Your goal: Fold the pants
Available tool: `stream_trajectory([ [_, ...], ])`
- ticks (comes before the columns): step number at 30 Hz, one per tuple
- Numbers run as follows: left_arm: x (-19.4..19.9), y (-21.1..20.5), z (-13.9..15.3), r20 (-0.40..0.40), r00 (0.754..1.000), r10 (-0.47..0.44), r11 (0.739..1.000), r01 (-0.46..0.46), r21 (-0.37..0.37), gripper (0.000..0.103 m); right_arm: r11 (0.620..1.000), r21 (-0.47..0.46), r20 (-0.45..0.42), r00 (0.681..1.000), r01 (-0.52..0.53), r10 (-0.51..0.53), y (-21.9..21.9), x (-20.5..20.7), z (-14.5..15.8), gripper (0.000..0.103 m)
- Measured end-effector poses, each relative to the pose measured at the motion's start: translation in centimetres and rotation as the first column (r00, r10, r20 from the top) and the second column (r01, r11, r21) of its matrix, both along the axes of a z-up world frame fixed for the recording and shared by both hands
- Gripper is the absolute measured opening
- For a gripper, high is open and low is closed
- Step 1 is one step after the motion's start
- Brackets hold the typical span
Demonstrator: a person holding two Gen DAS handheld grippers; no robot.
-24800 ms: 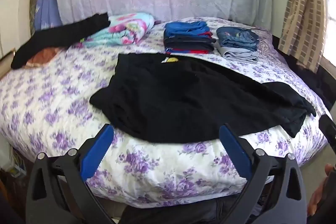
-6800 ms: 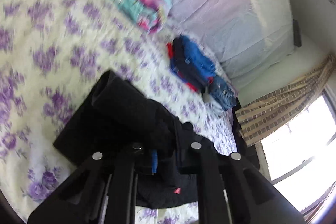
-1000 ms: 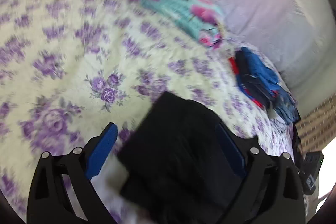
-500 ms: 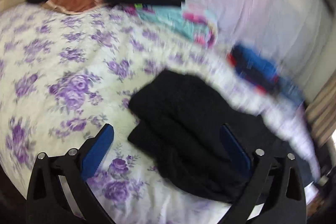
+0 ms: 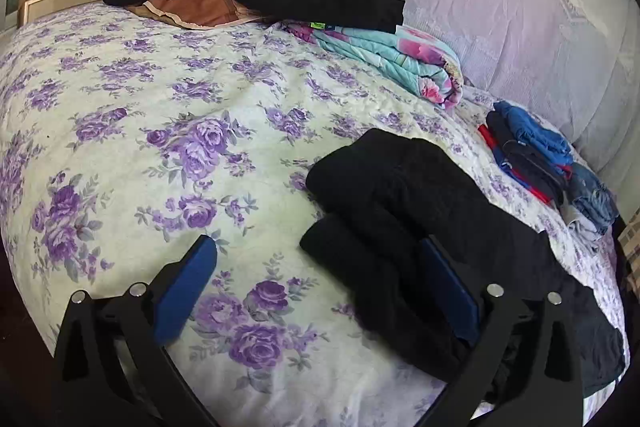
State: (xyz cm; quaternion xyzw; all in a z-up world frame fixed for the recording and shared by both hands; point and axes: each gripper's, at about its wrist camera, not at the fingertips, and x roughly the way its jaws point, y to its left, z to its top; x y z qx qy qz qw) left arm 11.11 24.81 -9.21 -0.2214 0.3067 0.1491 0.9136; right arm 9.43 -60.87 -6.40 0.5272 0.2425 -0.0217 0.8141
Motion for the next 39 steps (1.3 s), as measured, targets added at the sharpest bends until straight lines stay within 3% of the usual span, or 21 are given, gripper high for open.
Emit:
stream_trajectory([
  [5,0.0,0.8,-0.3,0.02,1.0,-0.012,1.0,0.012,-0.021,0.099,0.999,-0.04,-0.044,0.999,-0.014,0.012,-0.8,1.8,-0.5,0.06],
  [11,-0.3,0.6,-0.3,0.033,0.999,-0.021,1.0,0.021,-0.02,0.099,0.999,-0.05,-0.035,0.999,-0.008,0.007,-0.5,3.4,-0.1,0.061],
  [13,-0.4,0.5,-0.3,0.038,0.999,-0.023,1.0,0.024,-0.019,0.099,0.997,-0.073,-0.036,0.999,-0.017,0.014,-0.1,4.0,-0.1,0.055],
  [15,-0.5,0.5,-0.3,0.045,0.999,-0.025,0.999,0.026,-0.022,0.099,0.996,-0.083,-0.032,0.999,-0.025,0.022,0.2,4.3,-0.6,0.025],
  [20,-0.4,0.5,-0.3,0.045,0.999,-0.027,0.999,0.028,-0.022,0.099,0.994,-0.11,0.016,1.0,0.003,-0.002,0.4,3.3,-0.4,0.02],
  [23,-0.3,0.5,-0.3,0.038,0.999,-0.025,0.999,0.026,-0.018,0.099,0.976,-0.218,0.037,0.999,-0.002,0.01,2.1,3.4,2.4,0.019],
  [26,-0.3,0.5,-0.2,0.04,0.999,-0.026,0.999,0.027,-0.018,0.099,0.909,-0.414,0.053,0.995,-0.054,0.084,6.1,4.1,6.7,0.018],
  [29,-0.4,0.5,-0.2,0.05,0.998,-0.027,0.999,0.028,-0.023,0.099,0.8,-0.585,0.043,0.98,-0.133,0.194,11.8,5.6,10.3,0.017],
  [34,-0.9,0.6,-0.3,0.083,0.996,-0.035,0.999,0.039,-0.038,0.099,0.539,-0.799,-0.047,0.921,-0.267,0.387,24.3,8.1,12.5,0.017],
  [38,-1.2,0.7,-0.3,0.105,0.993,-0.046,0.998,0.051,-0.044,0.099,0.344,-0.865,-0.143,0.837,-0.365,0.529,34.6,9.3,11.1,0.017],
  [39,-1.3,0.7,-0.3,0.108,0.993,-0.048,0.998,0.053,-0.044,0.099,0.28,-0.876,-0.18,0.804,-0.393,0.566,37.6,9.5,10.2,0.016],
])
